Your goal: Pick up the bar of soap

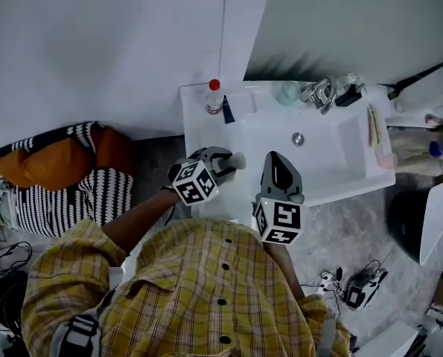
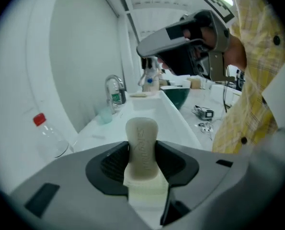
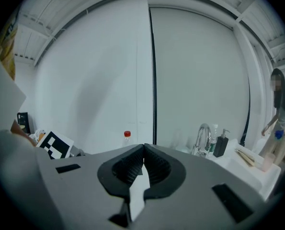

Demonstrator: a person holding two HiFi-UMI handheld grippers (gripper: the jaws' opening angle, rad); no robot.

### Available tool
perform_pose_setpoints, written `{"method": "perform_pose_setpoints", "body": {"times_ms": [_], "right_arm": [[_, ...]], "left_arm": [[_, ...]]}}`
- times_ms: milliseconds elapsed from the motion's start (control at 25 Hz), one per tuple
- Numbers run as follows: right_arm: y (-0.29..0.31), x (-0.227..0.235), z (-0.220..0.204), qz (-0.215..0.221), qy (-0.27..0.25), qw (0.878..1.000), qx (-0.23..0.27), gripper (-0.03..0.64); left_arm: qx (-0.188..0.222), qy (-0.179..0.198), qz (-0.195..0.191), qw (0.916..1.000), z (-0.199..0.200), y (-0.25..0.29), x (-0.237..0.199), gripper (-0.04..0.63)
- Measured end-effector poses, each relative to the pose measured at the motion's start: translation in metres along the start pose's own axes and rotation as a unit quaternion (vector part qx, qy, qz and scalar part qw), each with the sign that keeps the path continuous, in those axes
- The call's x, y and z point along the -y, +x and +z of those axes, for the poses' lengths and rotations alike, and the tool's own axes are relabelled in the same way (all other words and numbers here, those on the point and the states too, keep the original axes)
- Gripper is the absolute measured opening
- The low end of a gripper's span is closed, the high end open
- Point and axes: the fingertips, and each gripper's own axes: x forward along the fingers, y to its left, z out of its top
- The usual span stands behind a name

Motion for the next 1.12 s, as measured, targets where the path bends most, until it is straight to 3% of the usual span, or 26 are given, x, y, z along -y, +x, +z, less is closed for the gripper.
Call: {"method": "perform_pose_setpoints", "body": {"times_ms": [160, 320, 520, 680, 920, 1120], "right_arm": [[0.002, -0.004, 0.004, 0.008, 0.003, 1.000, 0.006, 0.018], [0.007, -0.006, 0.010, 0.015, 0.005, 1.000, 0.013, 0.020], [0.009, -0.011, 0.015, 0.024, 0.002, 0.999, 0.024, 0.019], [0.010, -0.017, 0.019, 0.034, 0.001, 0.999, 0.036, 0.020], [0.006, -0.026, 0.023, 0.041, -0.008, 0.997, 0.059, 0.020], [0.002, -0.027, 0.029, 0.045, -0.004, 0.996, 0.081, 0.020]], "left_arm": [[0.052, -0.059, 0.085, 0.9932, 0.027, -0.025, -0.012, 0.186], [0.107, -0.099, 0.150, 0.9780, 0.058, -0.048, -0.026, 0.186], [0.176, -0.148, 0.242, 0.9425, 0.088, -0.086, -0.048, 0.186], [0.218, -0.160, 0.296, 0.9161, 0.110, -0.118, -0.053, 0.186], [0.233, -0.146, 0.310, 0.9101, 0.119, -0.134, -0.037, 0.186], [0.242, -0.165, 0.326, 0.8986, 0.117, -0.142, -0.039, 0.186]]}}
